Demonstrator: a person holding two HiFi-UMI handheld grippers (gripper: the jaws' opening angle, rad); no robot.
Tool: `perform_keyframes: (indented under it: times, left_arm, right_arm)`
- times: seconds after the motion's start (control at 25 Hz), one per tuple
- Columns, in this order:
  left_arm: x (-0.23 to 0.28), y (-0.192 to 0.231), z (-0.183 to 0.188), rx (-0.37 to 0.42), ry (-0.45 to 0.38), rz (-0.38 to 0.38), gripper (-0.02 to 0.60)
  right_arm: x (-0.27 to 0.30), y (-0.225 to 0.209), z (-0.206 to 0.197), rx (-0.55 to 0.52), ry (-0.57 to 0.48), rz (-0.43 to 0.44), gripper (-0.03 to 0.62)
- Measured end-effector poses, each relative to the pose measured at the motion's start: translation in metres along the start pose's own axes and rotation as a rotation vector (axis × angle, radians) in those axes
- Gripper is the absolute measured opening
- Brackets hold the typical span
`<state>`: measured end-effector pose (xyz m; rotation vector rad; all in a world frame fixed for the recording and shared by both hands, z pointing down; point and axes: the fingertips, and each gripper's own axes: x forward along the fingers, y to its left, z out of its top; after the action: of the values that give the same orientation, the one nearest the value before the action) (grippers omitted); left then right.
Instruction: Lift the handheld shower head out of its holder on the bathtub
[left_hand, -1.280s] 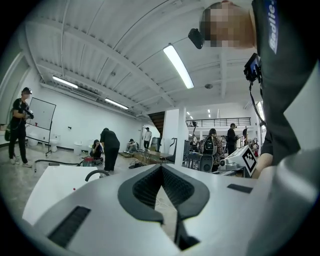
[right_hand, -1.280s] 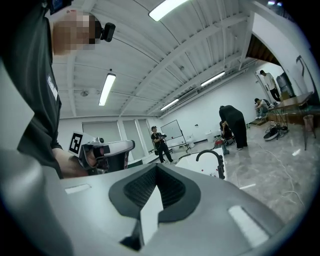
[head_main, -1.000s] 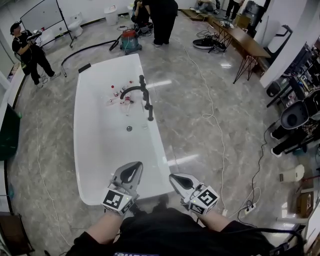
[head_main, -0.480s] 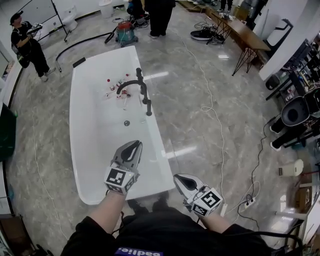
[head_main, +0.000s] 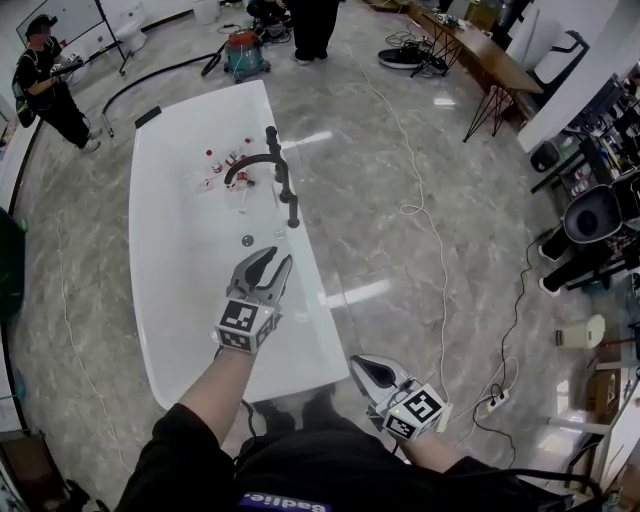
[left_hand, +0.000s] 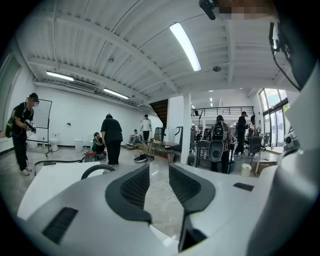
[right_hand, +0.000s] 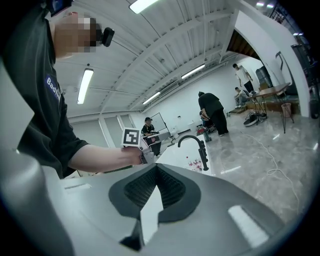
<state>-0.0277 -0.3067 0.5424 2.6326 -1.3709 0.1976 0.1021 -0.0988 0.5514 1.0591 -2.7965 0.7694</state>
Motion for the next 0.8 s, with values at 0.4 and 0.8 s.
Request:
perform_keyframes:
  times: [0.4, 0.8]
  left_arm:
    - [0.073, 0.042, -0.035, 0.012, 0.064, 0.037, 0.141]
    - [0.151, 0.08, -0.085, 0.029, 0.151, 0.04, 0.189]
  right_arm:
    - [0.015, -0.029, -0.007, 0.021, 0.024, -0.007, -0.008]
    - [0.021, -0.06, -0.021, 0.041, 0.073, -0.029, -0.008]
